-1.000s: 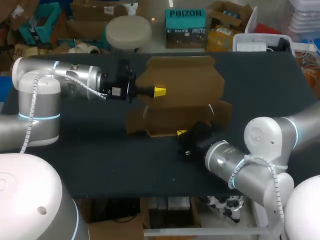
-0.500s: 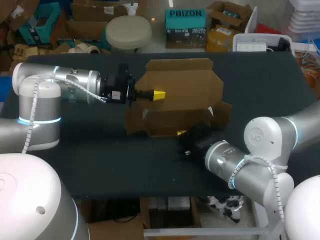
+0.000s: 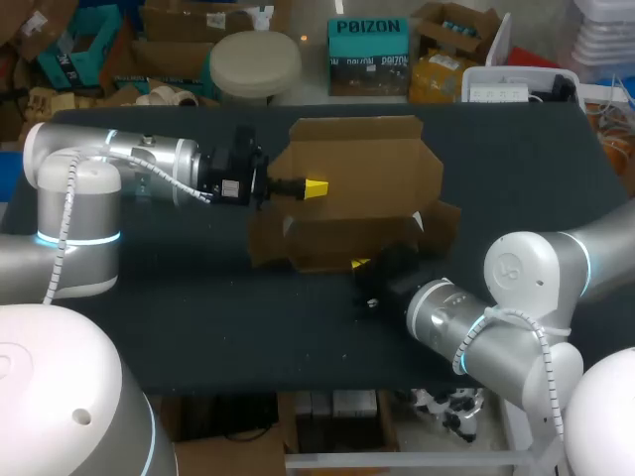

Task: Assemble the packaging by folding the flat box into shape, placing the metal phone stand inside, and closing the box properly

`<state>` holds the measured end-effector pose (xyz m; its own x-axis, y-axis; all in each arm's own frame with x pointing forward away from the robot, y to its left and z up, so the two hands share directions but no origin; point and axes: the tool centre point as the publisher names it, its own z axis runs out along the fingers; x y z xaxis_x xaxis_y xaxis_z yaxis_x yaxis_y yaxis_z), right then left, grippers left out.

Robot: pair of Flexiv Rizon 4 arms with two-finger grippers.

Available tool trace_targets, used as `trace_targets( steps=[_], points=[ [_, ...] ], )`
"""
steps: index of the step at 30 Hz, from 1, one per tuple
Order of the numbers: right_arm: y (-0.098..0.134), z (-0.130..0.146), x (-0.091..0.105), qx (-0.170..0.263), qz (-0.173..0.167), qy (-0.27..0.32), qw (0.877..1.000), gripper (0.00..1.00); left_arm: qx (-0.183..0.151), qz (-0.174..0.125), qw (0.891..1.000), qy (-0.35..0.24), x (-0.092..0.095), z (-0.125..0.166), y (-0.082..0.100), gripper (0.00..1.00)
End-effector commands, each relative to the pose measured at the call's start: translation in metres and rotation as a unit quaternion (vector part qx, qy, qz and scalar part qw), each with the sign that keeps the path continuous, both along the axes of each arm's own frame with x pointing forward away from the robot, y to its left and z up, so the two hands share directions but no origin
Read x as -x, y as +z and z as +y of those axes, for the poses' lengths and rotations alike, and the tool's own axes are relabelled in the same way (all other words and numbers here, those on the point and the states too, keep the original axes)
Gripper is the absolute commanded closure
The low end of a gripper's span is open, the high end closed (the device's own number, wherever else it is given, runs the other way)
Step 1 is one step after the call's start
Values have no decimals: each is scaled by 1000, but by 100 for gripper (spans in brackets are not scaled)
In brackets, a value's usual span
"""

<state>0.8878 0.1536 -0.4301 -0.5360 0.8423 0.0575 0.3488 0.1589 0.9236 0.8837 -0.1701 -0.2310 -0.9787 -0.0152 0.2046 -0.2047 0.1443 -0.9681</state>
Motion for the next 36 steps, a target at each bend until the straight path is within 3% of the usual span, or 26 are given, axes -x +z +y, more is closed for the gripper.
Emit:
trace_targets(
  steps=[1, 36],
  points=[
    [-6, 0, -2, -2, -2, 0, 1000, 100, -4, 0, 1000, 1, 1, 2, -4, 100],
    [-3, -2, 2, -1, -8, -1, 1000, 100, 0, -4, 1000, 6, 0, 2, -1, 100]
  ],
)
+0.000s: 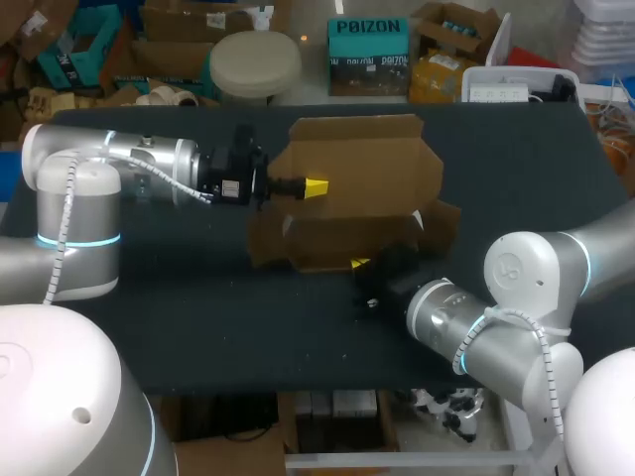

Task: Assemble the packaging by folding the flat box into shape, placing the metal phone stand inside, and closing the box properly

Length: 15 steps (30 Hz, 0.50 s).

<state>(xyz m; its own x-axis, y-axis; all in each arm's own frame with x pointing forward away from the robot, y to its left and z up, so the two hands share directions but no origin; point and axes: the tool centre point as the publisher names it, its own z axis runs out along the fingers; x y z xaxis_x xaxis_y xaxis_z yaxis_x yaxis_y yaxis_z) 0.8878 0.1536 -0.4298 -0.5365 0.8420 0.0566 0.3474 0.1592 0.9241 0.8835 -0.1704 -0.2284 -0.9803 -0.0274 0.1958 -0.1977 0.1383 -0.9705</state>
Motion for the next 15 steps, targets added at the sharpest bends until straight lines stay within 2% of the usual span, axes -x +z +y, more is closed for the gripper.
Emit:
trace_targets(
  steps=[1, 7, 15],
  points=[
    [-2, -3, 4, 0, -9, -1, 1000, 100, -1, 0, 1000, -1, 0, 2, -3, 100],
    [11, -8, 16, 0, -28, 2, 1000, 100, -1, 0, 1000, -1, 0, 2, -3, 100],
    [22, -13, 29, -15, -29, 14, 999, 100, -1, 0, 1000, -1, 0, 2, -3, 100]
  ],
)
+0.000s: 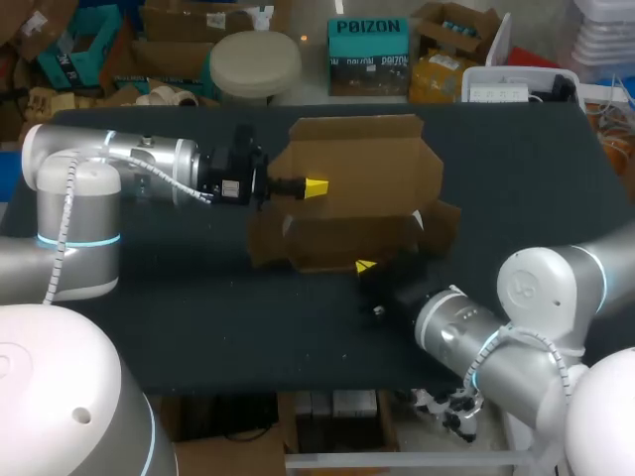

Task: Assemble the packaging by folding the flat box into shape, placing the metal phone stand inside, and closing the box properly

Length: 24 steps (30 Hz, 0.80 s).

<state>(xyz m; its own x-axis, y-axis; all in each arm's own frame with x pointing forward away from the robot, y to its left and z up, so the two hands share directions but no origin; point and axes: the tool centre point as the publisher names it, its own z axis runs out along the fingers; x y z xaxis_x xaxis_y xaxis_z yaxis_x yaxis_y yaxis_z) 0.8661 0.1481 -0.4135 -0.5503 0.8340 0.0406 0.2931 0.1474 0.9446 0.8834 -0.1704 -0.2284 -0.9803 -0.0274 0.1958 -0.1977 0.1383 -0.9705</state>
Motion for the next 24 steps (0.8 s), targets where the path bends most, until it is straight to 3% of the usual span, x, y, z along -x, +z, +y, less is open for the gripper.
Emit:
trace_targets(
  steps=[1, 13, 24],
  points=[
    [8, -9, 10, -11, 1, 13, 1000, 100, -1, 1, 1000, -1, 0, 2, -3, 100],
    [33, -44, 46, -19, -4, 72, 997, 100, -1, 1, 1000, -1, 0, 2, -3, 100],
    [39, -80, 81, 8, -2, 119, 993, 100, -1, 1, 1000, -1, 0, 2, -3, 100]
  ],
)
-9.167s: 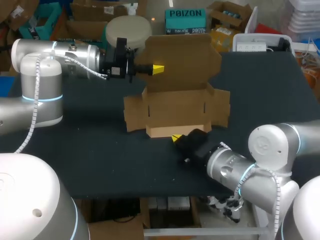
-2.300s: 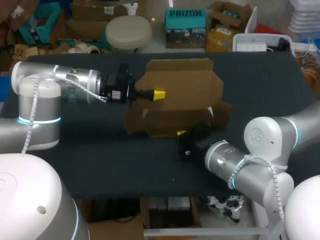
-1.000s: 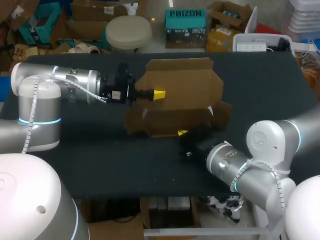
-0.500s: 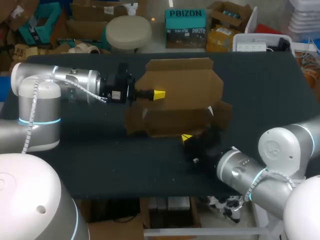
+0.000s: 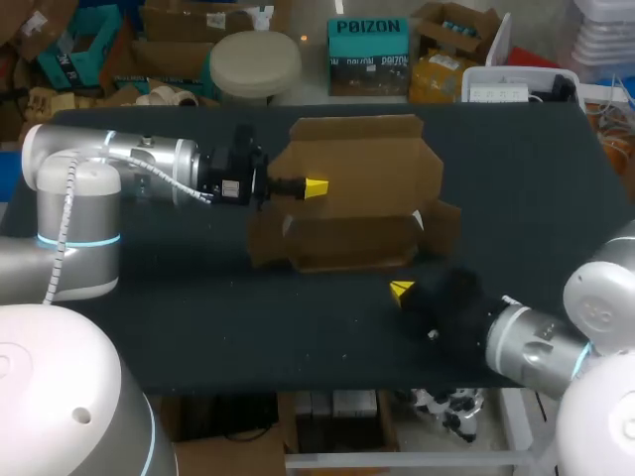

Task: Assemble the packaging by folding the flat box into shape, placing the metal phone stand inside, and closing the box properly

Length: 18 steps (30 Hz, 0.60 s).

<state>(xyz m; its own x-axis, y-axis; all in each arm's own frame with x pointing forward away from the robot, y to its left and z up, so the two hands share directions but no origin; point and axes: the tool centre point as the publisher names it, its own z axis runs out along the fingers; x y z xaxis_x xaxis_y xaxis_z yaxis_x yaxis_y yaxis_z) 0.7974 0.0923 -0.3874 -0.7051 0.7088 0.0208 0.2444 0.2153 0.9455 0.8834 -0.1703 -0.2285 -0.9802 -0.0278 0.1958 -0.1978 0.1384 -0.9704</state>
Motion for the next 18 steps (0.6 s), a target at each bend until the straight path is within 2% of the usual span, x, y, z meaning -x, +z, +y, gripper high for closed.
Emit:
trace_targets(
  steps=[1, 11, 18],
  points=[
    [13, -28, 15, 1, 5, 23, 1000, 100, -1, 0, 1000, -1, 0, 2, -3, 100],
    [15, -60, 29, 16, -4, 43, 999, 100, -1, 0, 1000, -1, 0, 2, -3, 100],
    [20, -69, 32, 27, -14, 70, 997, 100, -1, 0, 1000, -1, 0, 2, -3, 100]
  ],
)
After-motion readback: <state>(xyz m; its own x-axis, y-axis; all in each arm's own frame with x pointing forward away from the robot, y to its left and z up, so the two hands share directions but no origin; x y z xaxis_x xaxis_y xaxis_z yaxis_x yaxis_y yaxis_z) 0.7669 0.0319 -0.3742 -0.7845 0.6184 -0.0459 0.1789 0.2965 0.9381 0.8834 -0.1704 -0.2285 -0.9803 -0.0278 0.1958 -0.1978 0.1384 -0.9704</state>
